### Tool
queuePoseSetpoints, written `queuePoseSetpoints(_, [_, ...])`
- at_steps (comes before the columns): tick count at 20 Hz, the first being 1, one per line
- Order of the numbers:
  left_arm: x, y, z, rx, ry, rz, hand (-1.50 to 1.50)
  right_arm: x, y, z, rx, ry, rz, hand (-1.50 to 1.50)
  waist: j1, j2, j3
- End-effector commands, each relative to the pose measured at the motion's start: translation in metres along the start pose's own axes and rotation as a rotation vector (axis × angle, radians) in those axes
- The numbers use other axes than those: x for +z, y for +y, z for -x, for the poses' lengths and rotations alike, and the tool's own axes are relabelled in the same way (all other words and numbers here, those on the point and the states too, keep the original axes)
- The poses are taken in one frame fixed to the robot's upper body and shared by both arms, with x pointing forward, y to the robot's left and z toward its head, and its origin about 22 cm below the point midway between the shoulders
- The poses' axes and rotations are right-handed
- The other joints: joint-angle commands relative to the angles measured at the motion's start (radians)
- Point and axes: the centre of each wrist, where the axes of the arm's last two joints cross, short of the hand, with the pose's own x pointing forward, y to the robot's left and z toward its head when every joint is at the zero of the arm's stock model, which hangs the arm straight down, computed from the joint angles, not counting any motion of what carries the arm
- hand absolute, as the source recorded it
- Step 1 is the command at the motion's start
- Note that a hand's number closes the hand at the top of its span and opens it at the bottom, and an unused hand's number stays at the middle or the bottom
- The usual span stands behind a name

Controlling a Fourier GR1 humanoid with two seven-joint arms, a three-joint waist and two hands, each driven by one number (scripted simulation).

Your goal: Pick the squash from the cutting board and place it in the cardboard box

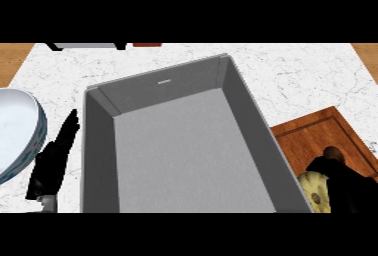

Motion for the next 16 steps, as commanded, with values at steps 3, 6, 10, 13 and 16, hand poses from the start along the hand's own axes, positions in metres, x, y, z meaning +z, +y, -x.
queuePoseSetpoints(3, [-0.006,0.003,-0.001,-0.003,-0.007,-0.011,0.0,0.032,-0.047,-0.01,-0.28,-0.174,0.131,1.5,0.003,0.002,0.001])
queuePoseSetpoints(6, [-0.009,0.002,0.001,0.005,-0.018,0.031,0.0,0.047,-0.077,-0.022,-0.422,-0.296,0.206,1.5,0.014,0.004,-0.001])
queuePoseSetpoints(10, [-0.011,0.007,-0.001,-0.007,-0.03,0.001,0.0,0.044,-0.093,-0.032,-0.498,-0.407,0.248,1.5,0.023,0.006,-0.001])
queuePoseSetpoints(13, [-0.011,-0.005,-0.005,-0.012,-0.02,0.02,0.0,0.044,-0.092,-0.064,-0.532,-0.464,0.228,1.5,0.026,0.006,-0.001])
queuePoseSetpoints(16, [-0.006,-0.004,0.007,-0.009,-0.016,0.013,0.0,0.04,-0.1,-0.082,-0.558,-0.484,0.221,1.5,0.027,0.005,-0.001])
